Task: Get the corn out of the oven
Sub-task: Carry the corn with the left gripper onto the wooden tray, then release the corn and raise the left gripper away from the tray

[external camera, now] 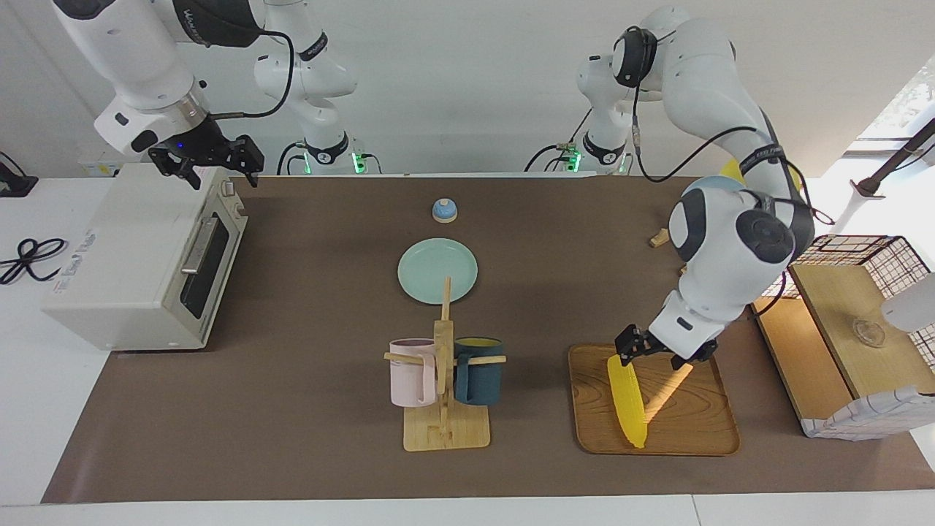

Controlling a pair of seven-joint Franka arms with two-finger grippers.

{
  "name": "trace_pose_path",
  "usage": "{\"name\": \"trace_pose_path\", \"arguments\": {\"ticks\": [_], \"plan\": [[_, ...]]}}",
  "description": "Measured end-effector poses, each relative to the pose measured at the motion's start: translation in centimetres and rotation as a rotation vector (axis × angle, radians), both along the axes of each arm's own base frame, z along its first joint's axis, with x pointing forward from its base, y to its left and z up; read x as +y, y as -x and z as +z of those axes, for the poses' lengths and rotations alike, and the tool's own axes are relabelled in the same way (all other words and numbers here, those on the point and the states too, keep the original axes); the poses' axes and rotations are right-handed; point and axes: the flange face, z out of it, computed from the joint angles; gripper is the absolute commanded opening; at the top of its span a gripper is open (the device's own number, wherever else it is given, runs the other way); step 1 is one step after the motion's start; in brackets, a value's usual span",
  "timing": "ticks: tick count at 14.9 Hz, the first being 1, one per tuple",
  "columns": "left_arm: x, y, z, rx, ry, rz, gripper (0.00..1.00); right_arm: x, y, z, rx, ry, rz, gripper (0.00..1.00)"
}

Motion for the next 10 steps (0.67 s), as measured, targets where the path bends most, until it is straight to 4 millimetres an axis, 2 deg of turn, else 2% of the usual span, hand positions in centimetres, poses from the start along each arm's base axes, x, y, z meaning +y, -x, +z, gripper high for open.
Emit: {"name": "trace_pose_path", "arguments": {"ticks": [2, 5, 8, 10], "plan": [[0.6, 2.9, 5.3, 0.017, -0.005, 0.010, 1.00, 0.2, -0.5, 0.6, -0.010, 0.001, 0.003, 1.00], [1.7, 7.1, 11.5, 0.043, -0.015, 0.014, 1.00, 0.2, -1.0, 0.6, -0.011, 0.001, 0.003, 1.00], [3.0, 10.7, 15.6, 0.067, -0.027, 0.020, 1.00, 0.2, -1.1, 0.7, -0.011, 0.001, 0.003, 1.00], [4.2, 12.5, 16.8, 0.080, -0.041, 0.033, 1.00, 0.2, -1.1, 0.7, -0.012, 0.001, 0.002, 1.00]]}}
